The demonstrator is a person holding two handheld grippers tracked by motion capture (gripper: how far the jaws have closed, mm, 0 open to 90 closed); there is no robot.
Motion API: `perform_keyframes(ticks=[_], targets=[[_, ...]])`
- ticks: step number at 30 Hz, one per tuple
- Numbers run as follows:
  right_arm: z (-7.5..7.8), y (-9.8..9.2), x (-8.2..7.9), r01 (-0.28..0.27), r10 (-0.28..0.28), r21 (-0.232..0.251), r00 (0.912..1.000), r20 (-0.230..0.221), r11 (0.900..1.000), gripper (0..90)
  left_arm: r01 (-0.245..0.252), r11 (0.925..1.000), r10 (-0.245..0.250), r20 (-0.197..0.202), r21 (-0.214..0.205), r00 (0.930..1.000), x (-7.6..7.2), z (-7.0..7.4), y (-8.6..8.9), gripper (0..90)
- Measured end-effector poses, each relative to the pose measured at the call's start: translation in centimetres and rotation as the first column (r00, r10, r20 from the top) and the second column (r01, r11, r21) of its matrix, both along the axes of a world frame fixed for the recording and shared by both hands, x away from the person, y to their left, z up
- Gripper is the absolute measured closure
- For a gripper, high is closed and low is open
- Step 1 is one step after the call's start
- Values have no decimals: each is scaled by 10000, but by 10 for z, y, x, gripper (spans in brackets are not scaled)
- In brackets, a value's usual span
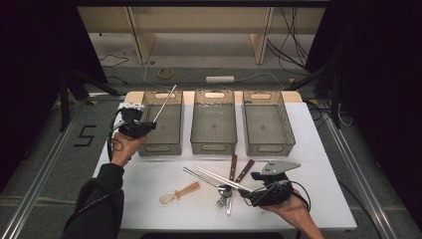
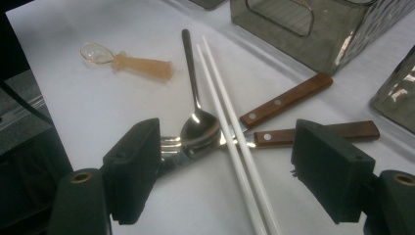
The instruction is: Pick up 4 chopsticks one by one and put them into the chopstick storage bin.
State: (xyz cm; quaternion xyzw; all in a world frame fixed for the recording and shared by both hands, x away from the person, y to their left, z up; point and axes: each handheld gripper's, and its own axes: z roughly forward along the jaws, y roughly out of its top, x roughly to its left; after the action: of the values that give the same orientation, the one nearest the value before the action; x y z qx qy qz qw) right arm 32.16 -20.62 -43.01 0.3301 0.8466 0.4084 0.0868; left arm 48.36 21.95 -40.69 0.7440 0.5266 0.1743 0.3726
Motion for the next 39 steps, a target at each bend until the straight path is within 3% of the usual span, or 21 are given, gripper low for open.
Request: perform_keyframes(ticks=[17, 24, 27, 32, 35, 39], targets=[[0, 0, -1, -64, 64, -3, 10000, 44, 10000, 281, -1157, 9933, 1158, -295, 38, 9928, 14, -23, 13, 843], [1, 1, -1, -108, 108, -58, 9999, 23, 9999, 281, -1488, 9888, 1488, -63, -66, 9888, 12, -11, 10, 592], [2, 1, -1, -105, 105, -58, 9999, 40, 9999, 281, -1420, 9899, 1420, -17, 36, 9899, 8, -5, 10, 482], [3, 0, 0, -62, 64, -237, 9999, 80, 9997, 281, -867, 9950, 865, -50, -491, 9962, -3, 4, 9, 362], [5, 0, 3, -123, 125, -488, 9999, 47, 9987, 283, -419, 9948, 423, 19, -929, 9991, -14, 12, 6, 317], [8, 0, 9, -418, 393, -1099, 9989, -248, 9931, 325, 239, 9944, -215, 239, -1031, 9995, -30, 21, -5, 274]])
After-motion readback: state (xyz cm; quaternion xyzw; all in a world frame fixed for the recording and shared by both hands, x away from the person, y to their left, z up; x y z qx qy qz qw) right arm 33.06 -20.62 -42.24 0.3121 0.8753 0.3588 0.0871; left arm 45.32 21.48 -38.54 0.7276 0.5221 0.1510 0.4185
